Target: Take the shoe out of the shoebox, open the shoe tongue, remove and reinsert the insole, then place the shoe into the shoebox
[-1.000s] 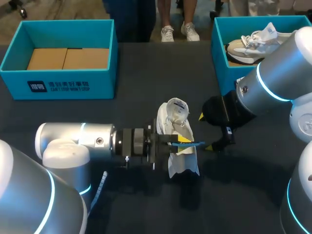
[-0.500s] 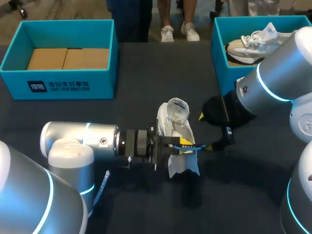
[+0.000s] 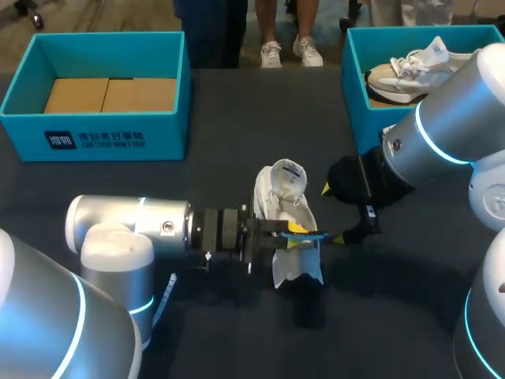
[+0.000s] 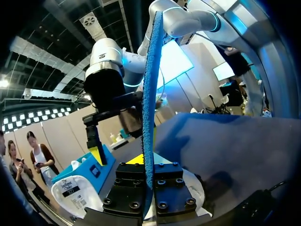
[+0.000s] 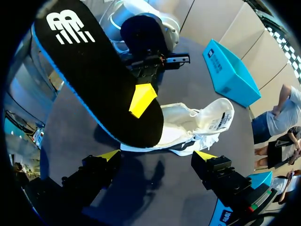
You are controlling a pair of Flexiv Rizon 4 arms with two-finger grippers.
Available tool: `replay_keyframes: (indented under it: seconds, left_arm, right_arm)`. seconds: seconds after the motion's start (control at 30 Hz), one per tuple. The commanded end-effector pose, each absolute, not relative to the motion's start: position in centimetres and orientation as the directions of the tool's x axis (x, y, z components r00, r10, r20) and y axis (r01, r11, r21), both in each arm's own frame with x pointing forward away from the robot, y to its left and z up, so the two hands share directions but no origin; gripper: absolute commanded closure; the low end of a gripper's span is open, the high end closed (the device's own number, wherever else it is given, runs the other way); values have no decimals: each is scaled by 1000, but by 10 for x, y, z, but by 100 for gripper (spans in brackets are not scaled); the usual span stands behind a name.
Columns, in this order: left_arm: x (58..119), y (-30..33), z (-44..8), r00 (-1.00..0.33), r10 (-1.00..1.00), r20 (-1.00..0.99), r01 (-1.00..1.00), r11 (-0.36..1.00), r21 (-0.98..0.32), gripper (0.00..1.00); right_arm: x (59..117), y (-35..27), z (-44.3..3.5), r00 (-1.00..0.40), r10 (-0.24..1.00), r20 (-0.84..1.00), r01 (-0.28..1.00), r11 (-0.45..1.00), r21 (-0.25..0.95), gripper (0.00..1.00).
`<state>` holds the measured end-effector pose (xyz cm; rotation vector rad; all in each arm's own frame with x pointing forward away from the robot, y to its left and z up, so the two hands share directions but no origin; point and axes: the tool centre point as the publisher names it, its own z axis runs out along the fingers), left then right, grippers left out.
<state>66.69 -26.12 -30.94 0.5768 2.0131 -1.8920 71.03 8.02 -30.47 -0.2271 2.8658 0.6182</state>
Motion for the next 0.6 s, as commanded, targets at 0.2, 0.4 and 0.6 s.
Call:
replay_keyframes:
  seconds: [0.2,0.4,0.6]
  left_arm:
    - [671,-252,-314,-867,61,-495,498,70,-864,100]
    - [678,-250,-320,-860,51,-507,510,78,-857,100]
    - [685,-250,-326,-860,52,-508,510,93,-855,100]
  right_arm:
    - [709,80,-305,-968,-107,-229,-192,900,391,0]
    - [709,80,-305,-968,-107,-229,-192,900,391,0]
    - [709,80,-305,-968,-107,-229,-192,900,391,0]
